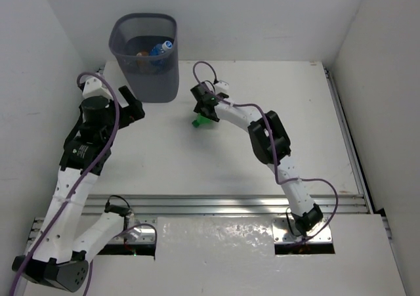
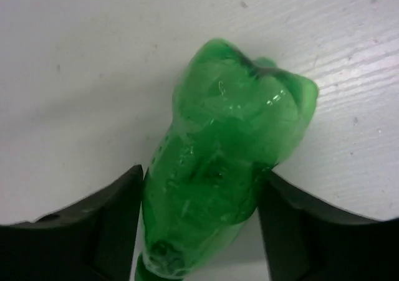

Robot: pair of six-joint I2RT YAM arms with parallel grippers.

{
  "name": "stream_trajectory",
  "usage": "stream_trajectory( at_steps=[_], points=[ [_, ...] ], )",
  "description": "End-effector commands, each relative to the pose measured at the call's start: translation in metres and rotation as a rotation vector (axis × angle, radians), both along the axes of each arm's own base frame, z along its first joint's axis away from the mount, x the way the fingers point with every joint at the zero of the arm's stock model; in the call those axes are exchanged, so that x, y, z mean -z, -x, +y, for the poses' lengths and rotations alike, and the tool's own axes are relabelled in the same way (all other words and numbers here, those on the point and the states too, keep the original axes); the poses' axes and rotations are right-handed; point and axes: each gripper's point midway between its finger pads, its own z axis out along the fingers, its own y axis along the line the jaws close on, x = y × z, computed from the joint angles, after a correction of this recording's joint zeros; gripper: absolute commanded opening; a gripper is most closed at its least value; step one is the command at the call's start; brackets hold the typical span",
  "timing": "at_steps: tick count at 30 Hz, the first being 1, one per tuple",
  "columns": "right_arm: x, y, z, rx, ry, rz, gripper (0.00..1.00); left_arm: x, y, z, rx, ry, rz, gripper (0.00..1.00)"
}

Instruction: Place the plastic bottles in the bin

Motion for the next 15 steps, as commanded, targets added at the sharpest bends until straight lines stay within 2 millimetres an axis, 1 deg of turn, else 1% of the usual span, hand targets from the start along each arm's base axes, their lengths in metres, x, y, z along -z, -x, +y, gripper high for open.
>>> stream_trajectory(
  at_steps=[1, 2, 3, 4, 5, 6, 7, 8, 9, 10, 11, 12, 13, 14, 15],
  points=[
    [-0.012, -0.003, -0.002, -0.048, -0.015, -0.074, 0.58, -0.01, 0.004, -0.005, 0.05, -0.018, -0.048, 1.0],
    [-0.011, 0.002, -0.007, -0.06, -0.007, -0.074, 0.42, -0.007, 0.003, -0.012, 0.083, -0.006, -0.043, 1.0],
    [-0.022, -0.001, -0.002, -0.078, -0.044, -0.13, 0.13, 0.001, 0.003, -0.017, 0.11, 0.005, -0.03, 1.0],
    [-0.023, 0.018, -0.014, -0.094, -0.038, -0.125, 0.1, -0.001, 0.002, -0.023, 0.136, 0.024, -0.046, 1.0],
    [-0.039, 0.017, -0.007, -0.149, -0.055, -0.205, 0.09, -0.001, 0.003, -0.042, 0.235, 0.063, -0.053, 1.0],
    [-0.042, 0.044, -0.016, -0.299, 0.001, -0.209, 0.04, 0.001, 0.0, -0.055, 0.294, 0.096, -0.063, 1.0],
    [-0.056, 0.053, -0.005, -0.35, -0.077, -0.258, 0.02, 0.002, 0.0, -0.068, 0.358, 0.129, -0.068, 1.0],
    [-0.085, 0.057, 0.009, -0.521, -0.082, -0.4, 0.01, 0.003, 0.006, -0.095, 0.505, 0.194, -0.063, 1.0],
    [-0.097, 0.077, 0.017, -0.658, -0.116, -0.45, 0.0, 0.015, 0.008, -0.11, 0.583, 0.239, -0.041, 1.0],
    [-0.079, 0.126, 0.023, -0.862, -0.192, -0.411, 0.0, 0.013, 0.003, -0.126, 0.655, 0.3, -0.064, 1.0],
    [-0.131, 0.143, 0.03, -0.994, -0.227, -0.591, 0.0, 0.016, 0.013, -0.147, 0.785, 0.363, -0.047, 1.0],
    [-0.141, 0.168, 0.032, -1.109, -0.264, -0.636, 0.0, 0.03, 0.016, -0.158, 0.833, 0.403, -0.017, 1.0],
    [-0.151, 0.21, 0.028, -1.257, -0.326, -0.672, 0.0, 0.031, 0.015, -0.175, 0.89, 0.439, -0.026, 1.0],
    [-0.161, 0.227, 0.026, -1.315, -0.357, -0.711, 0.0, 0.034, 0.02, -0.186, 0.945, 0.457, -0.017, 1.0],
    [-0.167, 0.242, 0.024, -1.361, -0.382, -0.725, 0.0, 0.042, 0.025, -0.201, 1.004, 0.475, -0.001, 1.0]
  ],
)
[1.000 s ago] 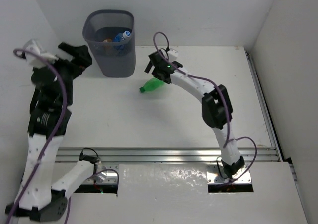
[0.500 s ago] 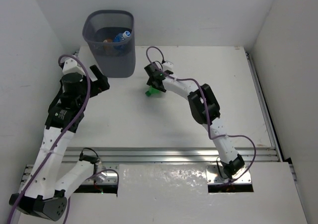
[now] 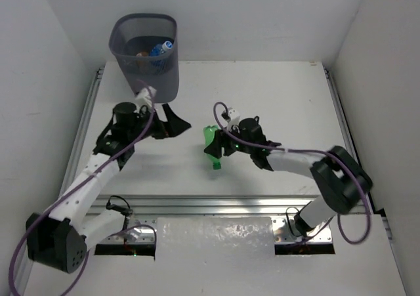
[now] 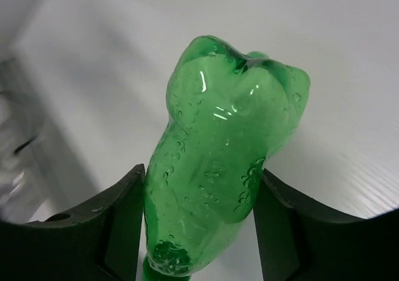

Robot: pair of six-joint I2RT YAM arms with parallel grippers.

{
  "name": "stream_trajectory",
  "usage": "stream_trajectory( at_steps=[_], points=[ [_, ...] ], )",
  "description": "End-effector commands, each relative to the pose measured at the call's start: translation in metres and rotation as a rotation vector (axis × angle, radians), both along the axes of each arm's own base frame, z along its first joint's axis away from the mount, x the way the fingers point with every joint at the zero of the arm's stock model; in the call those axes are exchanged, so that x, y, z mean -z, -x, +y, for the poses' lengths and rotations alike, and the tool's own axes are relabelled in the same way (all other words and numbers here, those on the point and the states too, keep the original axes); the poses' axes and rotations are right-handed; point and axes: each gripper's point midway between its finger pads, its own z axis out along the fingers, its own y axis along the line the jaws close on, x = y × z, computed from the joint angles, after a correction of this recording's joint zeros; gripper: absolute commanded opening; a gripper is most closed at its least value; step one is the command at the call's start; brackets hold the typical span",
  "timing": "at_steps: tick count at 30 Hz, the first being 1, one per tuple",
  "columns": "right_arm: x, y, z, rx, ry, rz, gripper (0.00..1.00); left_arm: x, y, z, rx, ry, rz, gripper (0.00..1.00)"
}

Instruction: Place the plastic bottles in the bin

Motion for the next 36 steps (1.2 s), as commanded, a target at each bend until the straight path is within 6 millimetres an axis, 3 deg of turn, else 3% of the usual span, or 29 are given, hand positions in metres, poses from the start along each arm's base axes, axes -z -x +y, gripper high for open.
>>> stream_trajectory(
  at_steps=[1, 2, 5, 9, 12, 14, 15, 16, 17, 18, 19, 20, 21, 22, 23, 24, 25, 26, 27, 28, 29, 30, 32, 34, 35, 36],
  points=[
    [-0.1, 0.066, 0.035, -0.509, -0.279, -0.368, 0.0, -0.031, 0.029, -0.065, 0.333, 0.198, -0.095, 1.0],
    [-0.117, 0.077, 0.032, -0.542, -0.309, -0.404, 0.0, -0.029, 0.029, -0.069, 0.334, 0.201, -0.094, 1.0],
    [-0.135, 0.105, 0.026, -0.631, -0.365, -0.419, 0.0, -0.033, 0.031, -0.086, 0.32, 0.188, -0.117, 1.0],
    [-0.155, 0.124, 0.023, -0.694, -0.412, -0.431, 0.0, -0.037, 0.046, -0.117, 0.413, 0.224, -0.103, 0.99],
    [-0.166, 0.125, 0.02, -0.685, -0.417, -0.462, 0.0, -0.038, 0.061, -0.138, 0.489, 0.243, -0.1, 0.86],
    [-0.171, 0.126, 0.018, -0.672, -0.411, -0.479, 0.02, -0.033, 0.065, -0.146, 0.514, 0.238, -0.073, 0.19],
    [-0.172, 0.123, 0.017, -0.652, -0.404, -0.484, 0.13, -0.031, 0.065, -0.148, 0.515, 0.232, -0.061, 0.04],
    [-0.174, 0.119, 0.015, -0.624, -0.397, -0.493, 0.31, -0.034, 0.063, -0.148, 0.509, 0.229, -0.061, 0.0],
    [-0.171, 0.108, 0.012, -0.546, -0.374, -0.493, 0.98, -0.029, 0.062, -0.147, 0.493, 0.204, -0.039, 0.0],
    [-0.174, 0.104, 0.007, -0.503, -0.361, -0.52, 0.99, -0.029, 0.056, -0.143, 0.456, 0.179, -0.037, 0.0],
    [-0.163, 0.098, 0.002, -0.448, -0.319, -0.483, 0.99, -0.042, 0.034, -0.134, 0.329, 0.142, -0.075, 0.0],
    [-0.155, 0.074, -0.011, -0.291, -0.255, -0.473, 0.99, -0.033, 0.028, -0.121, 0.255, 0.065, -0.033, 0.0],
    [-0.138, 0.068, -0.026, -0.198, -0.177, -0.411, 0.99, -0.062, -0.002, -0.101, 0.072, 0.024, -0.104, 0.0],
    [-0.13, 0.059, -0.041, -0.105, -0.125, -0.39, 0.99, -0.059, -0.011, -0.083, -0.027, -0.056, -0.087, 0.0],
    [-0.12, 0.041, -0.067, 0.081, -0.048, -0.368, 0.99, -0.073, -0.025, -0.067, -0.129, -0.093, -0.115, 0.0],
    [-0.112, 0.043, -0.087, 0.168, -0.002, -0.335, 0.99, -0.112, -0.045, -0.038, -0.318, -0.115, -0.191, 0.0],
    [-0.1, 0.043, -0.103, 0.247, 0.029, -0.311, 0.99, -0.112, -0.059, -0.015, -0.418, -0.179, -0.183, 0.0],
    [-0.096, 0.042, -0.116, 0.316, 0.042, -0.296, 0.99, -0.126, -0.069, 0.002, -0.496, -0.191, -0.203, 0.0],
    [-0.09, 0.042, -0.132, 0.381, 0.082, -0.295, 0.99, -0.162, -0.078, 0.021, -0.585, -0.163, -0.253, 0.0],
    [-0.094, 0.045, -0.139, 0.403, 0.075, -0.31, 0.99, -0.163, -0.1, 0.053, -0.682, -0.177, -0.237, 0.0],
    [-0.091, 0.047, -0.144, 0.414, 0.089, -0.305, 0.99, -0.192, -0.109, 0.072, -0.74, -0.136, -0.277, 0.0],
    [-0.098, 0.048, -0.146, 0.418, 0.073, -0.32, 0.99, -0.193, -0.128, 0.1, -0.828, -0.147, -0.269, 0.0],
    [-0.092, 0.055, -0.148, 0.405, 0.091, -0.294, 0.99, -0.21, -0.149, 0.125, -0.923, -0.143, -0.309, 0.0],
    [-0.094, 0.058, -0.146, 0.388, 0.084, -0.282, 0.99, -0.222, -0.185, 0.151, -1.007, -0.177, -0.325, 0.0],
    [-0.09, 0.06, -0.146, 0.384, 0.088, -0.263, 0.99, -0.258, -0.189, 0.16, -1.042, -0.144, -0.395, 0.0],
    [-0.092, 0.062, -0.144, 0.373, 0.082, -0.26, 0.99, -0.241, -0.219, 0.169, -1.067, -0.198, -0.382, 0.0]
  ],
)
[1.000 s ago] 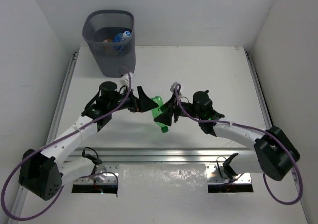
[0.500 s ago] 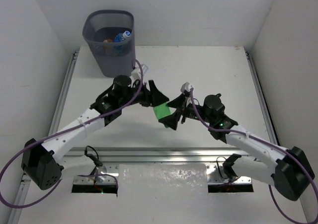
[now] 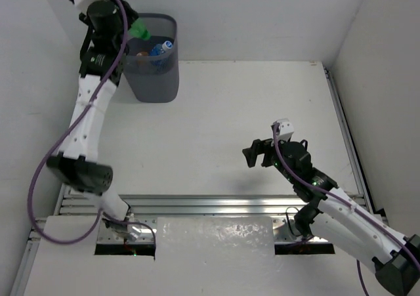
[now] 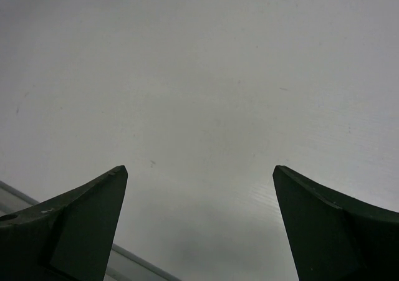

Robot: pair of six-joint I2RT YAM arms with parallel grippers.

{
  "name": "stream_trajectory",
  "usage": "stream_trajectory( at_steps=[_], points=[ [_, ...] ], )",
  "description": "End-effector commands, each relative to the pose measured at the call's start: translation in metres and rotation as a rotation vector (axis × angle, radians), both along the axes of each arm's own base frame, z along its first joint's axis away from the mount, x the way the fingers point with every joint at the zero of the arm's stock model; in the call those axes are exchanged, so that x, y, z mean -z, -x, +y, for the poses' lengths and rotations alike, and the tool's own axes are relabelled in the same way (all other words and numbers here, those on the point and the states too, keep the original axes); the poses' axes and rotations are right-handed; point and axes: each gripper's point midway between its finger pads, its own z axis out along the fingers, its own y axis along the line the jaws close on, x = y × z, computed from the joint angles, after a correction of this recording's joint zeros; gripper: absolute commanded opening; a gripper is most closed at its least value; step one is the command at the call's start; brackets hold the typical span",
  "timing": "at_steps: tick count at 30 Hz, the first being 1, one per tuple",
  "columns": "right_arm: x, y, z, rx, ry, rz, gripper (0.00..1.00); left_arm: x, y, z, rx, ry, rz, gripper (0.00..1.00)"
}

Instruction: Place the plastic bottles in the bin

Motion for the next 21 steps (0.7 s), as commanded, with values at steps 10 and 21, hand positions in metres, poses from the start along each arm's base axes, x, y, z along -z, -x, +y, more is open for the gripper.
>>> stream_trajectory(
  at_steps=[10, 21],
  points=[
    [-0.005, 0.016, -0.01, -0.001, 0.036, 0.072, 0.99, 0.013, -0.12, 0.046, -0.205, -0.21, -0.027, 1.0],
    [-0.043, 0.029, -0.06, 0.164, 0.098, 0.031, 0.99, 0.01, 0.063, 0.014, 0.082, -0.143, 0.068, 1.0]
  ],
)
